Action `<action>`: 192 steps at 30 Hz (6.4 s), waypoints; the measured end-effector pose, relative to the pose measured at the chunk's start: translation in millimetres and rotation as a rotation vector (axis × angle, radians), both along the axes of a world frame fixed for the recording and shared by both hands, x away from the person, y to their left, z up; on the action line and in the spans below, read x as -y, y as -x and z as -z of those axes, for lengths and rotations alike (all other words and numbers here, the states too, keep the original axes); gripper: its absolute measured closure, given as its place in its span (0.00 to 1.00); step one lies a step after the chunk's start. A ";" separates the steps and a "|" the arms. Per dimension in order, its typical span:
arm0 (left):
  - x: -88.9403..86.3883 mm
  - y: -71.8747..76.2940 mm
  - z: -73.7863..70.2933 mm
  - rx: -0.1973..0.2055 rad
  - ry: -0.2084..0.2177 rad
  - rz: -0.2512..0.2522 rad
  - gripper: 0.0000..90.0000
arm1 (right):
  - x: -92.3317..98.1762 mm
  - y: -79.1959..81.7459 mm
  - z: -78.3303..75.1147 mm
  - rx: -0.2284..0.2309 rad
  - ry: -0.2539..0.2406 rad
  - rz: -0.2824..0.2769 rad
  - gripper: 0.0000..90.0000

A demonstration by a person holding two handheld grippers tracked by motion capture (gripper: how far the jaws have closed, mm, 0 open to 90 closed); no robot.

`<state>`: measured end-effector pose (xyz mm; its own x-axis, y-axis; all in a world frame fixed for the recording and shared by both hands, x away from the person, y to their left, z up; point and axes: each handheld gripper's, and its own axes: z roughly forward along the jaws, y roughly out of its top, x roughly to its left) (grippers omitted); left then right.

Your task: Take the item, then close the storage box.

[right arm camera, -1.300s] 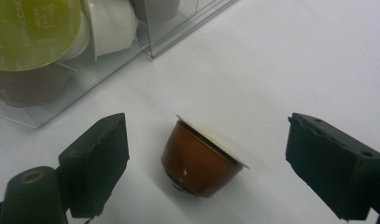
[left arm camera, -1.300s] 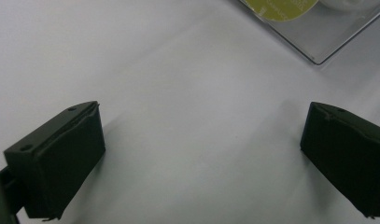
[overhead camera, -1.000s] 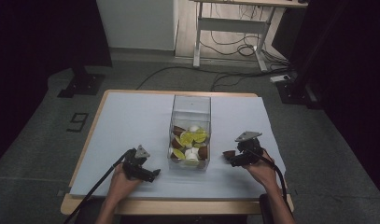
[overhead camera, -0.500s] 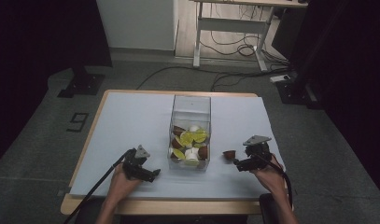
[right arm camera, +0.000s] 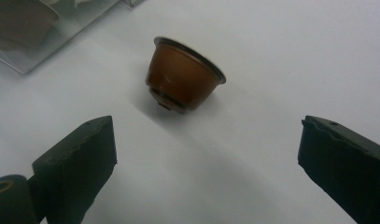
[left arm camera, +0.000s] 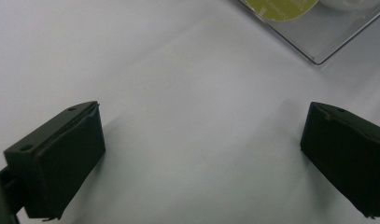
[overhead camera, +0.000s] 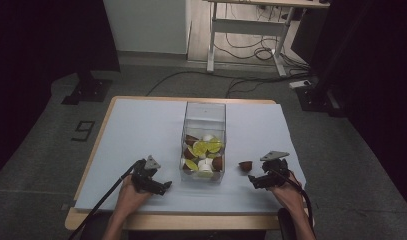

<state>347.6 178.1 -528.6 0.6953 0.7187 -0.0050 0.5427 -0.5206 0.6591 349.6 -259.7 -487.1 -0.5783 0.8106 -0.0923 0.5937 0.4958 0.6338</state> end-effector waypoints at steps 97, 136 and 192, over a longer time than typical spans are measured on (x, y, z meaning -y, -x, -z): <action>26.1 13.9 -55.5 0.137 0.133 0.187 0.40 | -47.1 14.0 -26.5 0.026 -0.193 -0.268 0.36; 32.0 3.6 -53.4 0.128 0.197 0.207 0.74 | -78.5 6.3 -27.2 0.010 -0.204 -0.326 0.82; 37.7 -8.9 -43.4 0.151 0.178 0.146 0.68 | -114.2 -7.1 -38.4 0.029 -0.227 -0.390 0.93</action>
<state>356.4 140.4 -485.3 0.7937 0.6082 -0.0104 0.3590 -0.4545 0.8152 356.7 -145.5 -448.7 -0.8445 0.5339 0.0421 0.3704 0.5255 0.7659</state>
